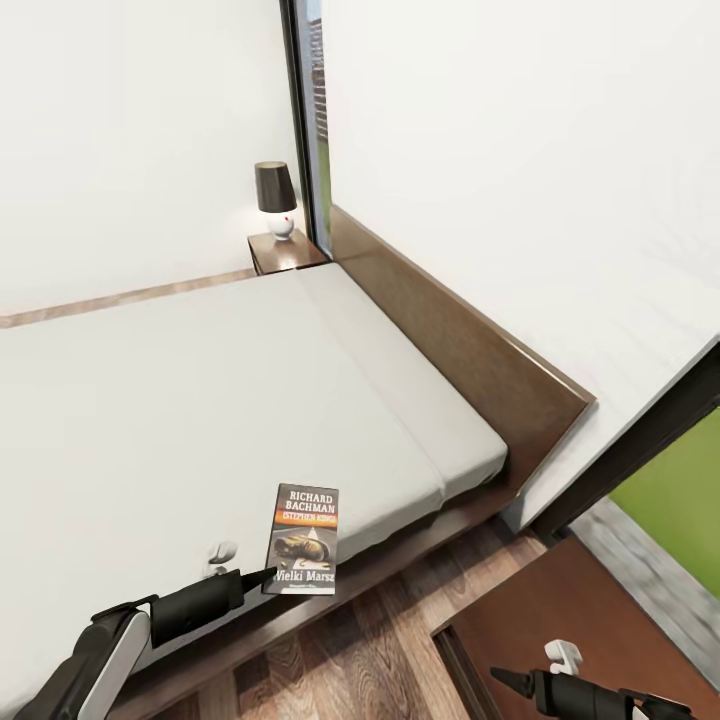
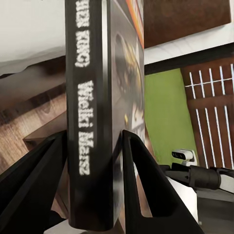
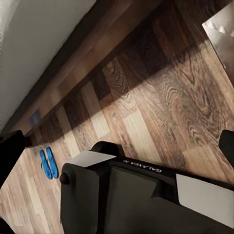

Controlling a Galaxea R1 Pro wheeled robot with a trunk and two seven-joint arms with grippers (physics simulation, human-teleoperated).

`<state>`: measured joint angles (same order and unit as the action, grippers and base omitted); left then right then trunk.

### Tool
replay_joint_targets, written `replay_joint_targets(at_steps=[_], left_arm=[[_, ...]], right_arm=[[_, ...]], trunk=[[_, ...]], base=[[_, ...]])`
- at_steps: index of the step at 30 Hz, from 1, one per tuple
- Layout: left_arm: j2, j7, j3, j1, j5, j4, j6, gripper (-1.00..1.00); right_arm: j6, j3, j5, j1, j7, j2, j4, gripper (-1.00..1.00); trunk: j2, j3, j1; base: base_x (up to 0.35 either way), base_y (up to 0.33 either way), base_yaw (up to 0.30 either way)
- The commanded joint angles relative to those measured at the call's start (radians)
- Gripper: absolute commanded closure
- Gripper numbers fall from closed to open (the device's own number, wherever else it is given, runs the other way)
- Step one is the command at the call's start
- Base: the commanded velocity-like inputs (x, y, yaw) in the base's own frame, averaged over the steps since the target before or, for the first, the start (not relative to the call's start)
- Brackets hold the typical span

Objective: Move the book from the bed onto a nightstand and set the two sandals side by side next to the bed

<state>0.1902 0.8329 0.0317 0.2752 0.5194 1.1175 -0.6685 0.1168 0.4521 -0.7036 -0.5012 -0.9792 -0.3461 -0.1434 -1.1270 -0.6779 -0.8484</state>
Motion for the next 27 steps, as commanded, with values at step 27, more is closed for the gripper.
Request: replay_joint_targets(at_steps=[27], left_arm=[[0.0, 0.002, 0.001, 0.001, 0.005, -0.001, -0.006, 1.0]], right_arm=[[0.011, 0.005, -0.011, 0.0, -0.004, -0.001, -0.001, -1.0]], trunk=[[-0.001, -0.001, 0.0]], base=[[0.0, 0.0, 0.215]])
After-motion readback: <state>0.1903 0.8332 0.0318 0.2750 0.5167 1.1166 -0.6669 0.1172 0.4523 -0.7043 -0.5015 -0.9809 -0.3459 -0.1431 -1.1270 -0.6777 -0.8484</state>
